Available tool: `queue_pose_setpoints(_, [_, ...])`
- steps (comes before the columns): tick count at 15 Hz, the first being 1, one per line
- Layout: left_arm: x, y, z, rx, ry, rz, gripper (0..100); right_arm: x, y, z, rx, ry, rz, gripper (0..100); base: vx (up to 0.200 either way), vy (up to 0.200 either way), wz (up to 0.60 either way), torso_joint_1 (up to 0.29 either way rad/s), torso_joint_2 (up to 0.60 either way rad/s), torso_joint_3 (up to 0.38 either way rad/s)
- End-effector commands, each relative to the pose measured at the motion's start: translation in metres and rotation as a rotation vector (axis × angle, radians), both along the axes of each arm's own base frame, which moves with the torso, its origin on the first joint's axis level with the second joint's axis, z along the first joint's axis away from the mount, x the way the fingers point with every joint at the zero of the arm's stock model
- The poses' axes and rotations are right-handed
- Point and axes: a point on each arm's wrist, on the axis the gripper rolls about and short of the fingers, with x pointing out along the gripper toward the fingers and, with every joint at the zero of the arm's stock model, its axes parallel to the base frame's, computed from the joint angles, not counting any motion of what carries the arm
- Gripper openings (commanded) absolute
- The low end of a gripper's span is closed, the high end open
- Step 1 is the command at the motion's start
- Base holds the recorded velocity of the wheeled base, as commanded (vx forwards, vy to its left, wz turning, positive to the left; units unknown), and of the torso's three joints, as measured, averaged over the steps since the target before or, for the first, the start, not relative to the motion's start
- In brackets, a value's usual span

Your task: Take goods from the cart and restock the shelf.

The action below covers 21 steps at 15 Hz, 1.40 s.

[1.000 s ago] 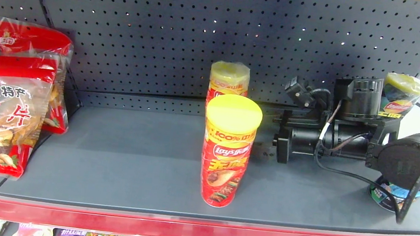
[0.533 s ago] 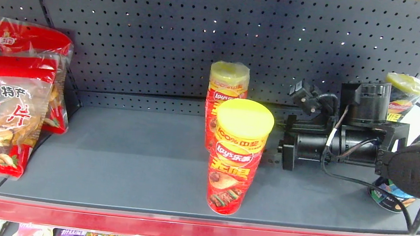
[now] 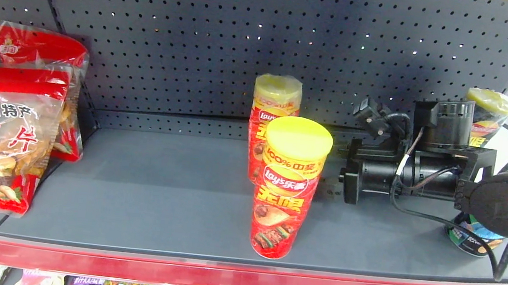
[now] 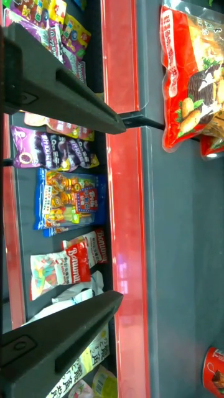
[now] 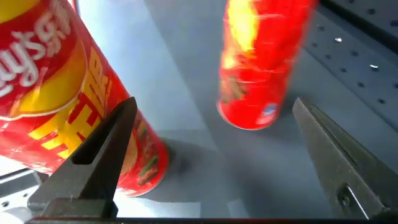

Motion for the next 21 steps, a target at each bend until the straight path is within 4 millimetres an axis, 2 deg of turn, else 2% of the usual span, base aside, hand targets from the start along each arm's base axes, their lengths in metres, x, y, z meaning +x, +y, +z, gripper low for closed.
queue_pose_setpoints(1, [0.000,0.000,0.000,-0.001,0.002,0.000,100,0.006,-0.012,-0.007,-0.007,0.025,-0.038,100,0.000,0.000,0.00,0.000,0.00,0.000])
queue_pose_setpoints(6, [0.000,0.000,0.000,-0.001,0.002,-0.001,100,-0.002,-0.037,-0.007,-0.006,0.009,-0.034,100,0.000,0.000,0.00,0.000,0.00,0.000])
queue_pose_setpoints(10, [0.000,0.000,0.000,-0.001,0.002,0.000,100,-0.015,-0.043,-0.004,-0.007,-0.042,0.041,100,0.000,0.000,0.00,0.000,0.00,0.000])
queue_pose_setpoints(15, [0.000,0.000,0.000,-0.001,0.002,0.000,100,-0.032,-0.047,0.001,0.000,-0.056,0.055,100,0.000,0.000,0.00,0.000,0.00,0.000])
queue_pose_setpoints(21, [0.000,0.000,0.000,-0.001,0.002,0.000,100,-0.063,-0.018,0.019,0.021,-0.112,0.183,100,0.000,0.000,0.00,0.000,0.00,0.000])
